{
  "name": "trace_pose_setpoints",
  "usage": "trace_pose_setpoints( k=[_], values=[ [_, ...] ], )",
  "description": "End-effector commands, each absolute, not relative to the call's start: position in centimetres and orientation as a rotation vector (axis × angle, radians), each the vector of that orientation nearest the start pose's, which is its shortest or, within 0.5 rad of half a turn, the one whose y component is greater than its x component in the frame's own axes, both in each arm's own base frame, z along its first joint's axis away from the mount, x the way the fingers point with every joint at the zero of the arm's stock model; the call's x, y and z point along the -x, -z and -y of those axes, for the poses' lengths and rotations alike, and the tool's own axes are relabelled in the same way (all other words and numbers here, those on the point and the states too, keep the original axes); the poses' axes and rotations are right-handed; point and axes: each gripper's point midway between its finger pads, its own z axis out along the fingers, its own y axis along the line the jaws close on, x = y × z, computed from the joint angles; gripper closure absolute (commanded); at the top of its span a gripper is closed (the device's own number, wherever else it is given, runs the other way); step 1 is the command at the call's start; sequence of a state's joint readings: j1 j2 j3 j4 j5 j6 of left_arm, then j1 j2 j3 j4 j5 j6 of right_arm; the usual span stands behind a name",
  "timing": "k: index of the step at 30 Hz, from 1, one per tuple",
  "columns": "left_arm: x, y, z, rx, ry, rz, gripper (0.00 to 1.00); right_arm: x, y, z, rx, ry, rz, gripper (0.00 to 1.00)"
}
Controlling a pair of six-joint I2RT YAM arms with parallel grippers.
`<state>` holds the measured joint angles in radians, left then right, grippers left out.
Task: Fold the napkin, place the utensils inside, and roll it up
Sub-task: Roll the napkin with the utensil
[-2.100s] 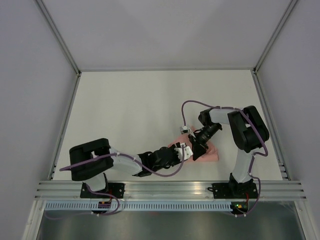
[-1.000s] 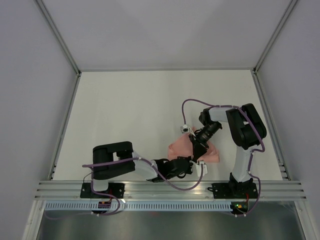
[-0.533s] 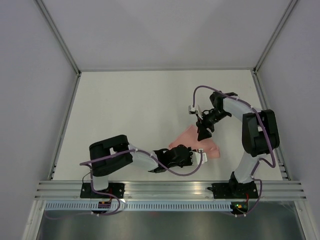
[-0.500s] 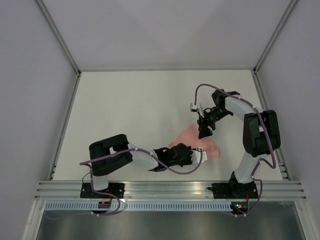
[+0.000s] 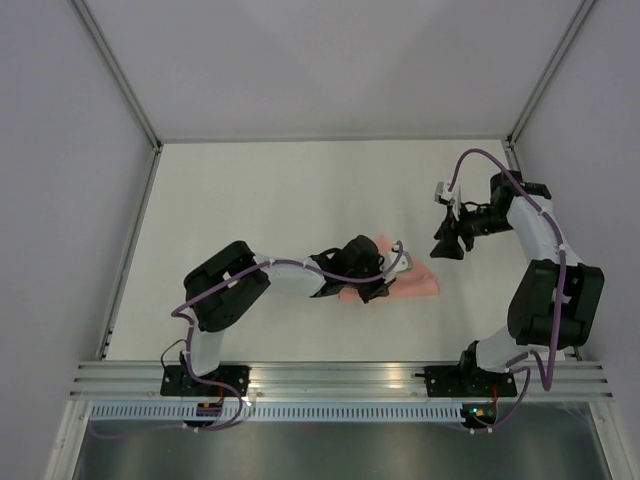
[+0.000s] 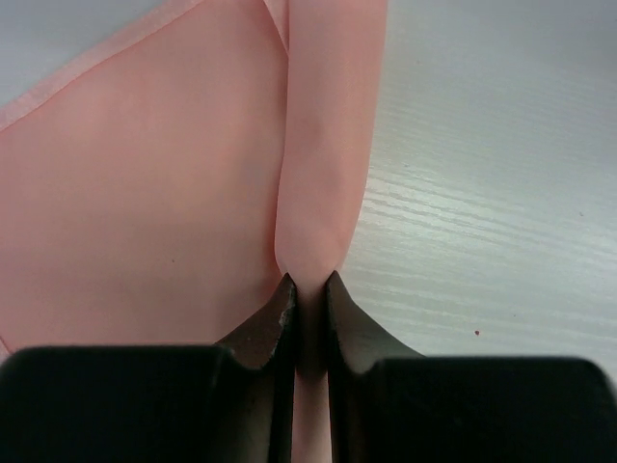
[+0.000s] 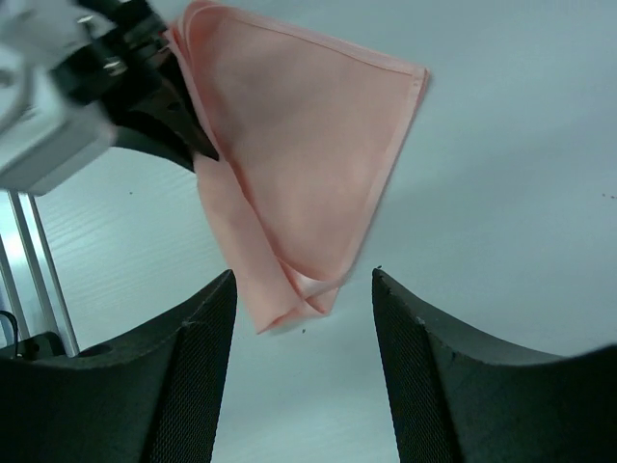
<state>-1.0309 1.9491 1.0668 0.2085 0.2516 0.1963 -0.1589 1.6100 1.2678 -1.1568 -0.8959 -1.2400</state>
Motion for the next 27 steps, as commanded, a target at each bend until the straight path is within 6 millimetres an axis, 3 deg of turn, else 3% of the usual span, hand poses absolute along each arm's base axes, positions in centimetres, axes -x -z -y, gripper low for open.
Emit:
trace_pose_setpoints(
  k=[1,9,13,14,19,27],
  values=[
    [-19.0,3.9,38.0,-1.492,0.806,-2.244,0.98,-26.5,-14.5,-8.5,1.294,-0.897,-1.879,0.36],
    [-18.5,4.0,37.9,-1.401,1.120,-2.424,0.98,-24.2,-12.2,-9.6,1.378,-0.773,-1.781,0.34],
    [-18.7,4.3,37.6,-1.341,1.241,-2.501,0.98,-24.9,-10.3,-10.6,1.381,-0.590,-1.795,0.33],
    [-18.6,4.2,37.6,-1.307,1.274,-2.534,0.98,-24.5,-10.0,-12.3,1.437,-0.576,-1.757,0.33],
    [-19.0,4.3,37.2,-1.227,1.316,-2.619,0.98,-24.6,-7.3,-14.2,1.511,-0.368,-1.714,0.29],
    [-19.0,5.0,37.3,-1.167,1.314,-2.708,0.98,-23.9,-4.8,-17.1,1.628,-0.291,-1.691,0.29]
  ],
)
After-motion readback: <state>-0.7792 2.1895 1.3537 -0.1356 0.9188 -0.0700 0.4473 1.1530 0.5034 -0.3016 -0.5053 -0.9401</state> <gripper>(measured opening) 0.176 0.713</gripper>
